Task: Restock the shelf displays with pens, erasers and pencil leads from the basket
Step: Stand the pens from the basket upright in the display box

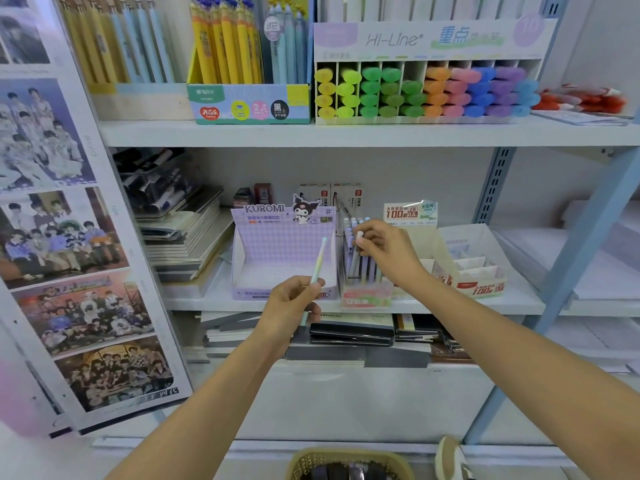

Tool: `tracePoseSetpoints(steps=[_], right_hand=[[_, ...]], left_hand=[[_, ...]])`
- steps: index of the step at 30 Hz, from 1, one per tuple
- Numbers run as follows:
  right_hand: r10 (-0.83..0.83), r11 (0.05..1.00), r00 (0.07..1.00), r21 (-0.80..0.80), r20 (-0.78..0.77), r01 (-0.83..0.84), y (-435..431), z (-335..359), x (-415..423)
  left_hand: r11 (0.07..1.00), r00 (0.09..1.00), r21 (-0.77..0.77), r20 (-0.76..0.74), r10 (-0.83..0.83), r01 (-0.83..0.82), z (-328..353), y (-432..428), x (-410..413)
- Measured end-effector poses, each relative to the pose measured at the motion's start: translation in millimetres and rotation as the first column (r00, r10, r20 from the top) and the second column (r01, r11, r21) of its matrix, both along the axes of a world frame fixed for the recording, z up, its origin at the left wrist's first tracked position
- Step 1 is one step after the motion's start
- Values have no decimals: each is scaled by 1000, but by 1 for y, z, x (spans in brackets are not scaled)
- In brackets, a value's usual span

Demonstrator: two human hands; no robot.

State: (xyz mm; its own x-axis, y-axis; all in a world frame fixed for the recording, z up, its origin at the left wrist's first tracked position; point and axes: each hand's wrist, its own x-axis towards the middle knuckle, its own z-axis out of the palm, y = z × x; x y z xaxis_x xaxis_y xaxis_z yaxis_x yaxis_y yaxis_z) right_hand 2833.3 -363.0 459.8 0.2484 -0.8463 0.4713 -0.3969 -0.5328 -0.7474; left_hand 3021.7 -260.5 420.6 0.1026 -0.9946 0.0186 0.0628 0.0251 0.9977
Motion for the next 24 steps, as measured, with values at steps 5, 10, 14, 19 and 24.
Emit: tracePoseSetpoints(steps=[5,10,14,19,24], right_hand=[[-50,997,998,-62,-43,48,-1,-2,13],[-135,983,973,-146,-185,109,-2,-7,16],[-74,997,997,-12,-11,74,5,5,10],[279,894,949,322,149,-313,23,12,-4],[193,888,932,349,307,-299,33,10,-35]], left_hand=[[1000,1000,12,-15,16,-16,3,3,3],[999,998,11,-50,42,-42,9,6,4],[998,998,31,-49,50,-49,13,8,2],[998,999,54,-6,-35,35,16,9,-7],[990,979,76,-170,-108,122,23,12,-12]])
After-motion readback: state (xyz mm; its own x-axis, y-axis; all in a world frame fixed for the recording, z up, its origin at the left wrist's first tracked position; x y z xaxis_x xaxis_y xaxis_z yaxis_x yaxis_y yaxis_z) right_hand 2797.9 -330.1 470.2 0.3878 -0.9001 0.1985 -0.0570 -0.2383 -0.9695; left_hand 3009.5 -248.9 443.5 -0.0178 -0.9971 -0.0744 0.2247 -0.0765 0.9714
